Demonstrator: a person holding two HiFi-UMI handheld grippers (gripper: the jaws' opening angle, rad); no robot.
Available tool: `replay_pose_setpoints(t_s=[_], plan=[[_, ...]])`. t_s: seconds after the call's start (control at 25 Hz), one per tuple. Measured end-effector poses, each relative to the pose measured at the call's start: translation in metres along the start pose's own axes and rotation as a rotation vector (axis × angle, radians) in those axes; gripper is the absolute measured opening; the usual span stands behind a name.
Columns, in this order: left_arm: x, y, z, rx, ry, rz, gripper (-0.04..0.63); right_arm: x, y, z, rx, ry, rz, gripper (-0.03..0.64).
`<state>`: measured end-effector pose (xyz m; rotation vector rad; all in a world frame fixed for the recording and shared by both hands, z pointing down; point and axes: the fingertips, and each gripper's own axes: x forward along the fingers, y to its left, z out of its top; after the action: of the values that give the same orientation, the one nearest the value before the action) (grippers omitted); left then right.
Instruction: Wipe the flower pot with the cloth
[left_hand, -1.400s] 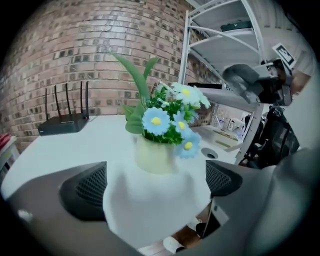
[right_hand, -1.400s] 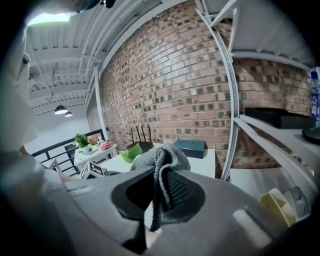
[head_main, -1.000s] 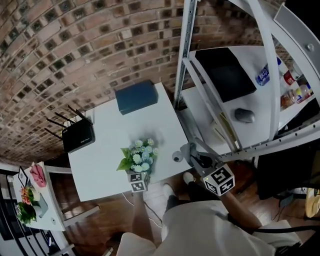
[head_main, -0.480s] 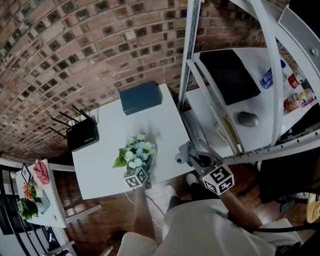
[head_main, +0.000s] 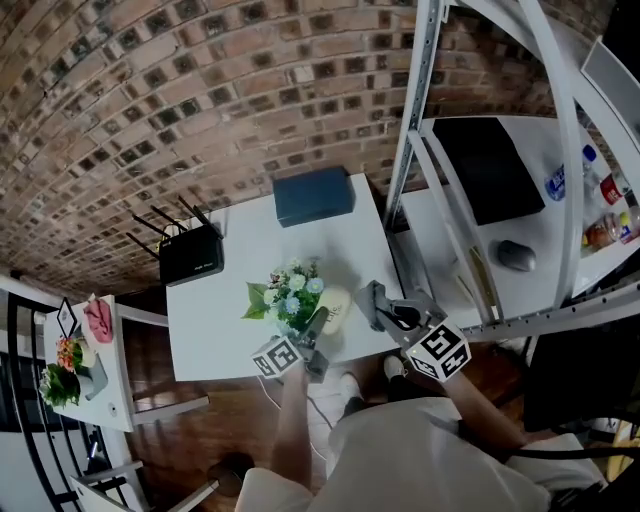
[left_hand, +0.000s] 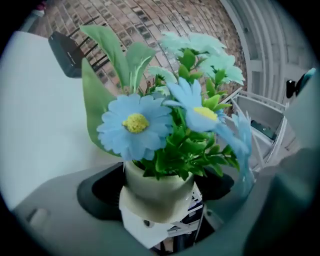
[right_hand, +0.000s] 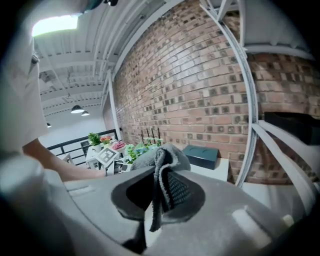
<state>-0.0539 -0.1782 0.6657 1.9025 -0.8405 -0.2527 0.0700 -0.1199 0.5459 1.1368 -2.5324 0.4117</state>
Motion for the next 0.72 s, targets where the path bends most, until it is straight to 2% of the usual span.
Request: replay_pose_setpoints(t_s=[0.12,0.24,0.4,0.44,0.52,0.72], plan=[[-0.006,-0.041,0.009,-0.011,-0.001,-0.079,0.477,0.012,0.024,0.025,-0.139,-0.023,0.130,-0.002],[-0.013,-0.079,0.017,0.012,0.004,-0.150,0.477,0.022,0.056,0.045,-0.301,-0.030,0.241,-0.002],[-0.025,-0.118,0.028,0.105,-0.002,-0.199,0.476,0.023,0.077,0.058,-0.501,0.000,0.291,-0.002],[-0.028,-0.126,0.032,0.124,-0.008,-0.212,0.476,0.022,0.078,0.064,-0.509,-0.008,0.294,-0.002],[-0.035,-0.138,0.037,0.139,-0.014,-0.236,0.476,0.017,0.077,0.080,-0.456,-0.054,0.310,-0.002],[-0.054,-0.155,0.042,0.112,-0.003,-0.263,0.474,0.012,0.065,0.110,-0.306,-0.128,0.382,-0.002]])
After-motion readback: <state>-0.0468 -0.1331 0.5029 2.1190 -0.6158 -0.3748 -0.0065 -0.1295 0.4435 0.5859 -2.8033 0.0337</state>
